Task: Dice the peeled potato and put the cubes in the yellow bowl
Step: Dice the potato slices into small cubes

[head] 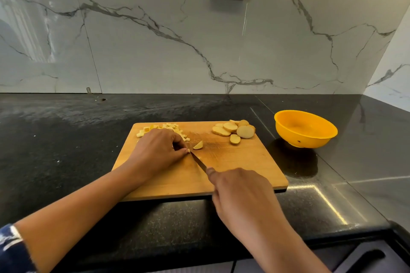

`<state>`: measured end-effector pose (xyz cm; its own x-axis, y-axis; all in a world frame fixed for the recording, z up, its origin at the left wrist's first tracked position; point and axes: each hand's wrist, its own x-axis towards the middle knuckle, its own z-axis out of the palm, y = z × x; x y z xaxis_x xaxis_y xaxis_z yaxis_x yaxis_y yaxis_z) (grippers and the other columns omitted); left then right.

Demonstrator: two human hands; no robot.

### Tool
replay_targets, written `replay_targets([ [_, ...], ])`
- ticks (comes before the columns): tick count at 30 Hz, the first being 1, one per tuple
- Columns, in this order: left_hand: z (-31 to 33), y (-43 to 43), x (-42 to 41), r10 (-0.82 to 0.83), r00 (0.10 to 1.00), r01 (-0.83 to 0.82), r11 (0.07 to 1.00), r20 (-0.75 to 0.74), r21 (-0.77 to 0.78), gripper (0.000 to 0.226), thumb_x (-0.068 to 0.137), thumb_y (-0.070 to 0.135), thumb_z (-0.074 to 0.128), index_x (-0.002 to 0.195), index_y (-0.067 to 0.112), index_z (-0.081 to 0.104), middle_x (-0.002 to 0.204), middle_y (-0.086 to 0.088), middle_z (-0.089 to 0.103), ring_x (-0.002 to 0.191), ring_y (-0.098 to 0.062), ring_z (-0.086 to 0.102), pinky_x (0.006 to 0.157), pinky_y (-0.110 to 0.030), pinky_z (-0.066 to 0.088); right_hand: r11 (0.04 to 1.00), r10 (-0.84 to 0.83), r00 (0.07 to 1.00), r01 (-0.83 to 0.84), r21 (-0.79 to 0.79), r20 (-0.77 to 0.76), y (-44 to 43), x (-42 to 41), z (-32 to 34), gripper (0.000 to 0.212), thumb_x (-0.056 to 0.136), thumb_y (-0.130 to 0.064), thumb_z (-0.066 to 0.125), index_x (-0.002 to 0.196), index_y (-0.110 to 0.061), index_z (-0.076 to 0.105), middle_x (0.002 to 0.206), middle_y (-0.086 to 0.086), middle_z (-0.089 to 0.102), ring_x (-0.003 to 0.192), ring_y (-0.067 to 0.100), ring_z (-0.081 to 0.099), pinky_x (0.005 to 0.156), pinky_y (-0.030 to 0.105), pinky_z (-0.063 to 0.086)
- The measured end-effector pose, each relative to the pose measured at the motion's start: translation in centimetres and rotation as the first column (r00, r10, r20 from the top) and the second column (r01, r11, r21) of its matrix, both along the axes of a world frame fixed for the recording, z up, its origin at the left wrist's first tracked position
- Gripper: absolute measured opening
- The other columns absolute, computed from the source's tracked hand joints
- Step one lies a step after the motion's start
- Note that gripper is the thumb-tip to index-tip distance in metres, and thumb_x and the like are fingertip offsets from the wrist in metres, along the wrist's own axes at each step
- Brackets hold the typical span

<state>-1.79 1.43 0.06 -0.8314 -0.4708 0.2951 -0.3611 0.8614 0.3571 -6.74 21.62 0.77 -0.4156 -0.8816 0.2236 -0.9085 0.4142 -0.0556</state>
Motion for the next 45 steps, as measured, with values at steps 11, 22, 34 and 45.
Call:
replay_targets([
  [11,1.7,-2.2,1.0,0.093,0.994,-0.091,0.995,-0.053,0.028,0.007,0.082,0.035,0.071,0.087,0.036,0.067,0.081,0.021,0.061,0.071,-0.001,0.055,0.055,-0.020,0.041,0.958,-0.015,0.999,0.024,-0.287,0.030,-0.7,-4.4,1.3,0.044,0.099,-0.036,0.044,0.142,-0.040,0.039,0.112,-0.011,0.067,0.074,0.004,0.047,0.052,0.010,0.030],
  [22,1.0,-3.7,1.1,-0.128,0.966,0.092,0.982,-0.224,-0.167,0.052,0.085,0.020,0.067,0.132,0.033,0.049,0.128,0.005,0.056,0.117,-0.014,0.047,0.091,-0.035,0.042,0.969,0.108,0.968,-0.153,-0.193,-0.226,-2.6,-5.9,-0.3,0.046,0.099,-0.032,0.046,0.144,-0.032,0.038,0.097,-0.007,0.066,0.079,0.013,0.059,0.065,0.029,0.052],
  [34,-0.1,-3.2,0.5,-0.282,0.908,0.379,0.869,0.311,-0.318,0.077,0.074,0.083,0.005,0.140,0.047,-0.009,0.146,0.030,-0.019,0.131,0.011,-0.028,0.109,-0.024,-0.012,0.950,0.058,0.917,-0.173,-0.261,-0.395,-1.0,-7.2,-1.7,0.055,0.055,-0.017,0.092,0.106,-0.027,0.074,0.070,-0.005,0.065,0.053,0.010,0.057,0.036,0.019,0.037],
  [45,1.0,-4.0,1.1,-0.057,0.983,0.148,0.813,0.176,-0.563,0.087,0.084,0.074,-0.005,0.139,0.027,0.044,0.148,0.006,0.037,0.140,-0.018,0.030,0.113,-0.049,0.011,0.948,0.049,0.948,-0.143,-0.283,-0.314,-0.9,-7.5,-1.9,0.053,0.055,-0.018,0.092,0.103,-0.030,0.074,0.073,-0.007,0.064,0.058,0.009,0.059,0.038,0.017,0.035],
])
